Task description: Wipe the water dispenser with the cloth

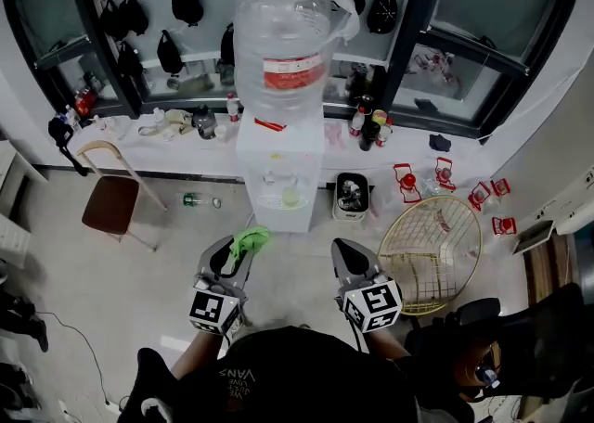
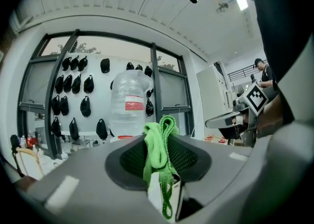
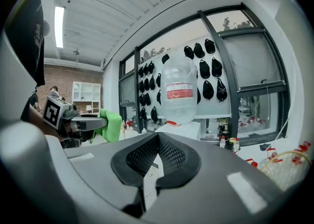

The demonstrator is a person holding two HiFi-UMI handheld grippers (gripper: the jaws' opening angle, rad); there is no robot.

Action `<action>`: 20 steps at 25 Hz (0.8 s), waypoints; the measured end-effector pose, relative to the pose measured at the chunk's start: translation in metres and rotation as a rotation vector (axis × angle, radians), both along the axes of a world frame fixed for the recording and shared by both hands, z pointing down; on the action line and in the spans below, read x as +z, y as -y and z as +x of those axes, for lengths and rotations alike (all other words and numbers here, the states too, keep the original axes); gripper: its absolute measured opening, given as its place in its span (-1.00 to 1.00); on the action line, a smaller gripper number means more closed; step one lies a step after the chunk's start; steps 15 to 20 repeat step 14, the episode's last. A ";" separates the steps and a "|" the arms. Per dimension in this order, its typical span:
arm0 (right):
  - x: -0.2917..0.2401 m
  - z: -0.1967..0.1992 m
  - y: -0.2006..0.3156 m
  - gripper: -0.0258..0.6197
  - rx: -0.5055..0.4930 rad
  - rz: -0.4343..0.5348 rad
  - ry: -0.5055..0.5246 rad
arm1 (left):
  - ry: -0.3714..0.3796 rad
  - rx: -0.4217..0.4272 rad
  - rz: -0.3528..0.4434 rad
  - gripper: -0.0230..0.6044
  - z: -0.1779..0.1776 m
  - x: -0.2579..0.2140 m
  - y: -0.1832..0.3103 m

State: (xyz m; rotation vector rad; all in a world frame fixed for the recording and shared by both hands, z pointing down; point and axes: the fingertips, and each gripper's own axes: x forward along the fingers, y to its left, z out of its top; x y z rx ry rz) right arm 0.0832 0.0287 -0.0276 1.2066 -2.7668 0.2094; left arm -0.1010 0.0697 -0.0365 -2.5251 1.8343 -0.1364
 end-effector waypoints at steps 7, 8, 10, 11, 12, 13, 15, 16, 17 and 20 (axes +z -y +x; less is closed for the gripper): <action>-0.005 -0.004 0.003 -0.91 -0.004 0.006 -0.013 | -0.009 0.004 -0.030 -0.55 -0.001 0.000 0.001; -0.004 -0.005 0.002 -0.91 -0.004 0.005 -0.014 | -0.010 0.003 -0.030 -0.55 -0.002 0.001 0.000; -0.003 -0.007 0.002 -0.91 -0.004 0.006 -0.016 | -0.012 0.005 -0.028 -0.55 -0.004 0.003 0.001; -0.003 -0.007 0.003 -0.91 -0.004 0.007 -0.017 | -0.010 0.006 -0.023 -0.55 -0.006 0.003 0.002; -0.004 -0.008 0.003 -0.91 -0.003 0.008 -0.018 | -0.007 0.008 -0.017 -0.55 -0.007 0.004 0.003; -0.004 -0.009 0.004 -0.91 -0.003 0.009 -0.018 | -0.004 0.009 -0.012 -0.55 -0.009 0.004 0.004; -0.004 -0.011 0.005 -0.91 -0.003 0.010 -0.019 | -0.001 0.011 -0.009 -0.55 -0.011 0.003 0.005; -0.004 -0.011 0.005 -0.91 -0.003 0.010 -0.019 | -0.001 0.011 -0.009 -0.55 -0.011 0.003 0.005; -0.004 -0.011 0.005 -0.91 -0.003 0.010 -0.019 | -0.001 0.011 -0.009 -0.55 -0.011 0.003 0.005; -0.004 -0.011 0.005 -0.91 -0.003 0.010 -0.019 | -0.001 0.011 -0.009 -0.55 -0.011 0.003 0.005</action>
